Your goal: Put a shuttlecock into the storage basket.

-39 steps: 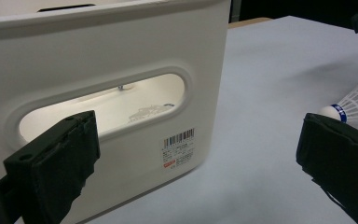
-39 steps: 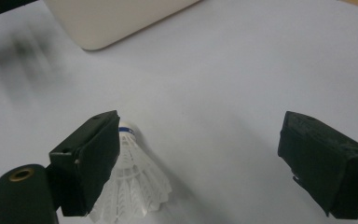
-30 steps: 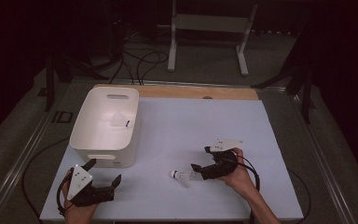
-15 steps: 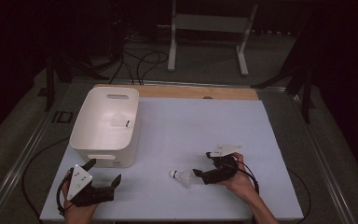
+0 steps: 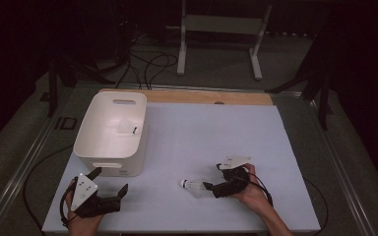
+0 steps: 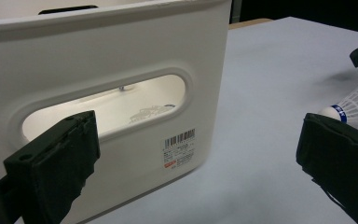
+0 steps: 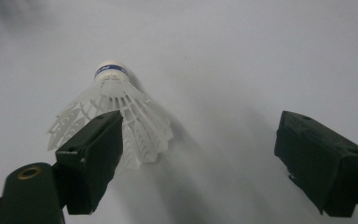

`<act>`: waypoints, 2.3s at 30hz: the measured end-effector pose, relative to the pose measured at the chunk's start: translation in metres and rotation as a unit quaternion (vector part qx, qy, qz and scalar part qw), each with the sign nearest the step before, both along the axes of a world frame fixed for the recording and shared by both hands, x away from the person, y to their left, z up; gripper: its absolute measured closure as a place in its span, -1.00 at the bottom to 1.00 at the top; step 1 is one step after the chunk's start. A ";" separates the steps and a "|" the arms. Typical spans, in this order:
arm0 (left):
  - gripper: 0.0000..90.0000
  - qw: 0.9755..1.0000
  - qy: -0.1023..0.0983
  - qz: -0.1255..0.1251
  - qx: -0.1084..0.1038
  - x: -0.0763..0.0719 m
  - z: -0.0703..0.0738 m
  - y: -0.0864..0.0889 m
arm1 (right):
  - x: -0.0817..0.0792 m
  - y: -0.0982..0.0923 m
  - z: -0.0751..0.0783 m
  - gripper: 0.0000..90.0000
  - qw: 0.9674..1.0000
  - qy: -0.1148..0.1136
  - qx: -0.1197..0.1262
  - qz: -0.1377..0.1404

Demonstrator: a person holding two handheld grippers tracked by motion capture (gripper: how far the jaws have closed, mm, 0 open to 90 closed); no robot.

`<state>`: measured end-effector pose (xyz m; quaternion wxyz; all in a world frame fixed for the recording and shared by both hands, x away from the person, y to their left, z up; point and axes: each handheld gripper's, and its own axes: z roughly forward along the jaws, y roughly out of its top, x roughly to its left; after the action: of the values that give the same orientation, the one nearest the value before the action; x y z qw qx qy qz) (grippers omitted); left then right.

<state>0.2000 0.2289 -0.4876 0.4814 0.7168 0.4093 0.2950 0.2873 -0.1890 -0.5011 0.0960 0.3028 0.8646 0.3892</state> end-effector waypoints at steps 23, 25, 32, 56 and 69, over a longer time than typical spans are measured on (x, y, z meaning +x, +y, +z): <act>-1.00 1.000 0.001 -0.001 -0.002 0.001 0.000 -0.001 | 0.004 0.020 -0.006 -0.55 1.000 0.001 -0.013 0.020; -1.00 1.000 0.001 -0.002 -0.001 0.001 0.000 -0.001 | 0.004 0.026 -0.006 -0.42 1.000 0.001 -0.011 0.029; -1.00 1.000 0.001 0.000 -0.001 0.000 0.000 0.000 | 0.004 0.032 -0.006 -0.21 0.999 0.010 -0.008 0.043; -1.00 1.000 0.001 -0.001 0.001 0.000 0.000 0.000 | 0.005 0.040 -0.007 0.69 0.998 0.029 0.000 0.060; -1.00 1.000 0.001 -0.002 -0.001 0.000 0.000 0.000 | 0.005 0.048 -0.005 0.98 0.996 0.035 0.008 0.079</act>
<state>0.2001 0.2287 -0.4879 0.4820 0.7174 0.4088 0.2930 0.2921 -0.1413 -0.5059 0.0324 0.2482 0.8853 0.3919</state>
